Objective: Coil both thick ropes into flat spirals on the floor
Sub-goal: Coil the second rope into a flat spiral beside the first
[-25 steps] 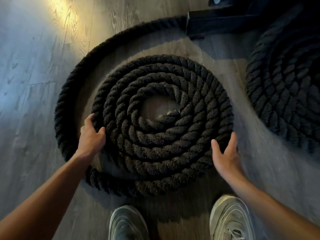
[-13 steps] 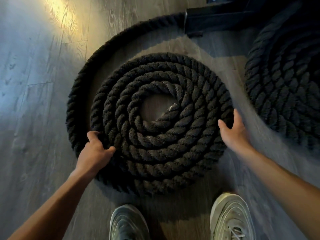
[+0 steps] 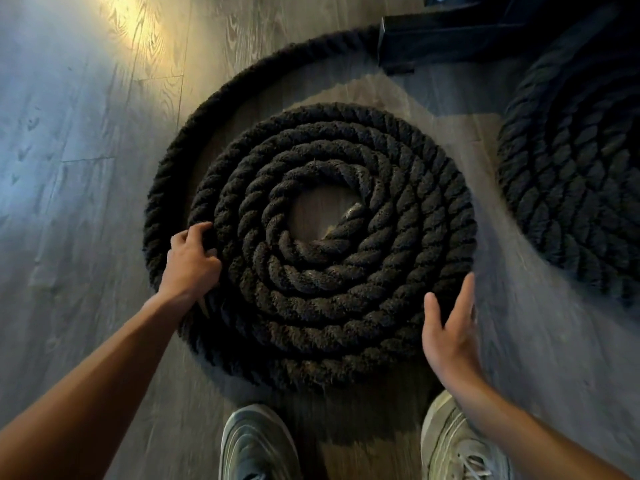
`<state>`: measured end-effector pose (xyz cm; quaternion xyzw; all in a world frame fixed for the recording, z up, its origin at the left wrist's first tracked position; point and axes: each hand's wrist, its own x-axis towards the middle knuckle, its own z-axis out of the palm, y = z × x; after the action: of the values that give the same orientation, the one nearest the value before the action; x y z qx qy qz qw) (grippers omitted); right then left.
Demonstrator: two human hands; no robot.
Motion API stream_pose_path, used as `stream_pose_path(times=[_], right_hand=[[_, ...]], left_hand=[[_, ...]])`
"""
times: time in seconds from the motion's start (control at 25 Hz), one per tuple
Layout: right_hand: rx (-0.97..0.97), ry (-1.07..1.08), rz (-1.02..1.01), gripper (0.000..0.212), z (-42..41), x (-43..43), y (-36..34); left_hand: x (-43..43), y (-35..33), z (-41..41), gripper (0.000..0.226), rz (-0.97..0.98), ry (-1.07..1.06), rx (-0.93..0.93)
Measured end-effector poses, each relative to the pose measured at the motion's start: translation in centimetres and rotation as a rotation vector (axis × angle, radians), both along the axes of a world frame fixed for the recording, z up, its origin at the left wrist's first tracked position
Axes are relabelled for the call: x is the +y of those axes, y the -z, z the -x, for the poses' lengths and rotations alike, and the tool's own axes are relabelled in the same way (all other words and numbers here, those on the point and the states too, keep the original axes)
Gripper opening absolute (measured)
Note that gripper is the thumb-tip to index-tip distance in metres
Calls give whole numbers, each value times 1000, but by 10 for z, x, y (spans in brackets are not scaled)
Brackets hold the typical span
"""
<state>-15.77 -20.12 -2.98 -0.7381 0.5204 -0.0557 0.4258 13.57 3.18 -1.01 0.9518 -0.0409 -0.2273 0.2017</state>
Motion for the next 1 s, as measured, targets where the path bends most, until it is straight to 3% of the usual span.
stream_pose_path(times=[0.24, 0.36, 0.48, 0.68, 0.84, 1.0], right_hand=[[-43, -84, 68, 74, 0, -40, 7], [-25, -86, 62, 69, -9, -74, 10], [-2, -38, 45, 64, -25, -102, 9], [51, 83, 8, 67, -27, -97, 7], [51, 67, 18, 70, 5, -42, 4], [30, 50, 23, 69, 7, -41, 5]], left_hand=[[1, -11, 13, 80, -68, -13, 83], [0, -19, 27, 91, -247, 134, 97], [-3, -18, 43, 94, -288, 221, 123], [-5, -26, 36, 75, -458, 399, -88], [-16, -16, 4, 60, -285, 338, -131], [-20, -5, 0, 45, -273, 277, -195]])
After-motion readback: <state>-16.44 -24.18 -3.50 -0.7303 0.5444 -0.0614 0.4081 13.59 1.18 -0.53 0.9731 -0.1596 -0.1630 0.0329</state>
